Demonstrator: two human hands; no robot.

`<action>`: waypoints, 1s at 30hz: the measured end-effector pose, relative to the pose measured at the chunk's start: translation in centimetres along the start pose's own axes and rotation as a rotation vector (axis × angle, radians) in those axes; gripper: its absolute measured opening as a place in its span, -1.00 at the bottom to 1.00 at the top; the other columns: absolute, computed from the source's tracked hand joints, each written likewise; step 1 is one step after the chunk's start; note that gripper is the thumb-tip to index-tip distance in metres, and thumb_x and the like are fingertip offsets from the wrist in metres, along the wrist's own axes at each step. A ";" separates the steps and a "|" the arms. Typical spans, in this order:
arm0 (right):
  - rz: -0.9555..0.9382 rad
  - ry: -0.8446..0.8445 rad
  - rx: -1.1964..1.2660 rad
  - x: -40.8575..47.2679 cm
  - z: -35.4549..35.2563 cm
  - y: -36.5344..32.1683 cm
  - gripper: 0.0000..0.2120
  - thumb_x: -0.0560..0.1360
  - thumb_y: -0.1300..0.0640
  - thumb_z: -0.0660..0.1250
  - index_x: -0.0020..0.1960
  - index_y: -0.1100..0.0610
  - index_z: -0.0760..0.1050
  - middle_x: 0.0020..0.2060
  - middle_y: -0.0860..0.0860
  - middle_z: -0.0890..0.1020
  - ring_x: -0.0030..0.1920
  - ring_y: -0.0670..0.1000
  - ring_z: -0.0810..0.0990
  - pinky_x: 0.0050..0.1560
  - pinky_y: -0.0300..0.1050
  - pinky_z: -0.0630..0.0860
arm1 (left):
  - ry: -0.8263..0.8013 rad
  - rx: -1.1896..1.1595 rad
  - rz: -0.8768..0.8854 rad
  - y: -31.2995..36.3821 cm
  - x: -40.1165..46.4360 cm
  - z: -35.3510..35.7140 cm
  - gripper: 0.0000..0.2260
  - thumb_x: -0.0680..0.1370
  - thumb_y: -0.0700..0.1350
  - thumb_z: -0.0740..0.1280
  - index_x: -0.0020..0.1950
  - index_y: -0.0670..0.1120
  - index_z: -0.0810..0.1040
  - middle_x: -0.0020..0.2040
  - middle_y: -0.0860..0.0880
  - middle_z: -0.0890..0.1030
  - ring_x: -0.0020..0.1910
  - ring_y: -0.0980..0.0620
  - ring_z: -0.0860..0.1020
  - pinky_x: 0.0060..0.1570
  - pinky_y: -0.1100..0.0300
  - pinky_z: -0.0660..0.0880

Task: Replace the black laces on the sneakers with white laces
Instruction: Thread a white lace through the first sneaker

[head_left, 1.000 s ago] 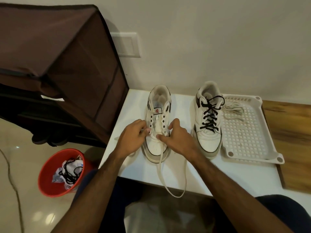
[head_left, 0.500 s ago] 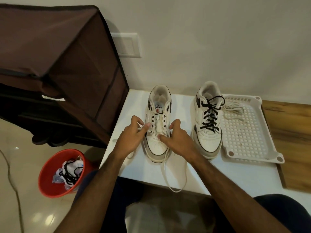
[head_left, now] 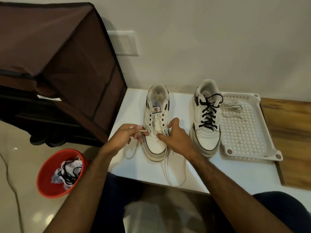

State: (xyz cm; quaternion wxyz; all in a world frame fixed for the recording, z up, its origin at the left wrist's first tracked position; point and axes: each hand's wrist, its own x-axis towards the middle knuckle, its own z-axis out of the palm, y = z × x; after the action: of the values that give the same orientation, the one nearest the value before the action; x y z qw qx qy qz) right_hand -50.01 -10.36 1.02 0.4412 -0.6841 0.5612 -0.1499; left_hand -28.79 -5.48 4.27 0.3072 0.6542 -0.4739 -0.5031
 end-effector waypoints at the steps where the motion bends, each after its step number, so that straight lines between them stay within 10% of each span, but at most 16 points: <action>1: 0.000 -0.002 0.006 0.0 0.0 0.0 -0.52 0.50 -0.16 0.42 0.12 0.02 0.18 -0.18 -0.06 0.55 -0.19 0.03 0.59 -0.20 -0.05 0.47 | -0.024 -0.043 -0.016 -0.1 -0.2 -0.6 -0.60 0.70 -0.14 0.17 -0.32 -0.25 0.37 -0.02 -0.03 0.75 -0.19 -0.02 0.68 -0.34 0.21 0.30; 11: 0.014 -0.066 0.031 -0.8 -0.9 -0.9 -0.50 0.54 -0.14 0.43 0.19 0.09 0.20 -0.07 0.01 0.56 -0.15 0.02 0.57 -0.20 -0.11 0.48 | 0.220 0.261 0.094 1.1 -1.4 0.7 -0.63 0.68 0.06 0.27 -0.25 -0.10 0.56 -0.37 0.01 0.62 -0.46 0.14 0.44 -0.29 0.14 0.39; 24: -0.213 -0.230 0.396 -7.2 -12.3 -19.4 -0.72 0.33 0.23 0.20 -0.02 0.16 0.58 -0.18 0.12 0.50 -0.30 -0.05 0.41 -0.32 -0.23 0.36 | 0.324 0.847 0.390 14.9 -9.0 -8.2 -0.96 0.63 -0.10 0.35 0.01 0.00 0.59 -0.07 0.09 0.56 -0.03 0.03 0.60 0.00 0.06 0.54; 30: -0.546 -0.209 0.340 -11.4 -17.1 -27.2 -0.76 0.62 0.41 0.18 0.12 0.25 0.59 -0.07 0.11 0.70 -0.13 -0.09 0.63 -0.09 -0.28 0.52 | 0.405 0.327 0.617 23.1 -14.8 -10.3 -0.76 0.65 -0.26 0.24 0.06 -0.03 0.69 -0.16 0.05 0.61 -0.27 0.12 0.46 -0.28 0.30 0.35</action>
State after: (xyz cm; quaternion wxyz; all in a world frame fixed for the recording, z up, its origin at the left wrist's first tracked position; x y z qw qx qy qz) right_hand -48.36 -8.01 35.00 0.5477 -0.7375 0.2756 -0.2830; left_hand -26.83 -0.90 33.18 0.4229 0.6072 -0.6517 -0.1665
